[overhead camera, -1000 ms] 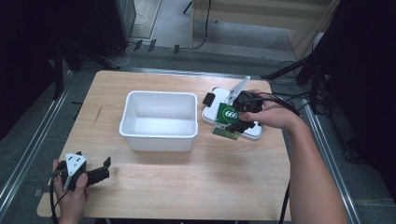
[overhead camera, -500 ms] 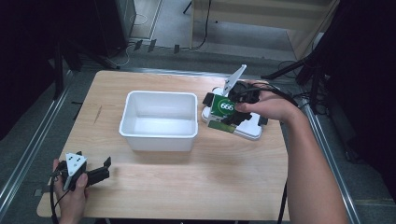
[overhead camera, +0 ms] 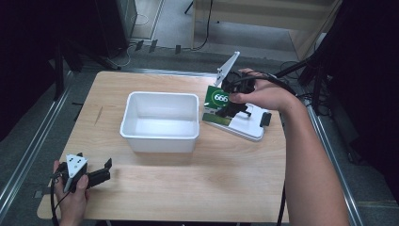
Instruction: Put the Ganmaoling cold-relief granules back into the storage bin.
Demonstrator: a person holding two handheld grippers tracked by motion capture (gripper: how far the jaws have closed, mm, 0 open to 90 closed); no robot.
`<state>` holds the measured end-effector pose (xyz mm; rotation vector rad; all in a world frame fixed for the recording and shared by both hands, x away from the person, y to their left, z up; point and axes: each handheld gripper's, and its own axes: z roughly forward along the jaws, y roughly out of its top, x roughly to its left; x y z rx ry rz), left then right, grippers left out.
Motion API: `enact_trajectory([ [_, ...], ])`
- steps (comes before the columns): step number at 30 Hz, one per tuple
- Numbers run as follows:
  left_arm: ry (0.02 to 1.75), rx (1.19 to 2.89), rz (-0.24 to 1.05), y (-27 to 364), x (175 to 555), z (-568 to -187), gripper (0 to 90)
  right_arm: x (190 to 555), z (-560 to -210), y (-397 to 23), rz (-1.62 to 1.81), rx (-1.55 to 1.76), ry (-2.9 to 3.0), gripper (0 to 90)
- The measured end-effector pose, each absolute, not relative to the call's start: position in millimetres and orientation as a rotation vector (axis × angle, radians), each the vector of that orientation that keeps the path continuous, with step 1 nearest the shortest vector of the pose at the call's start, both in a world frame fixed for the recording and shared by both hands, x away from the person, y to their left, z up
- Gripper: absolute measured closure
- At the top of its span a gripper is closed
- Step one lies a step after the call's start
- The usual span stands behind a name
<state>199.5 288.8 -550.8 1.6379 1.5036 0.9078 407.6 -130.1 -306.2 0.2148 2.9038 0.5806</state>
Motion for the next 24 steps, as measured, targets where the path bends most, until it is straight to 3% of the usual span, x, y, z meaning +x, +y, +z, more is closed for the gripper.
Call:
enact_trajectory([
  [24, 1.507, 1.627, 0.901, 290, 200, -551, 1.6, 406, -296, -74, 0.587, 0.086, 2.925, 16.6],
])
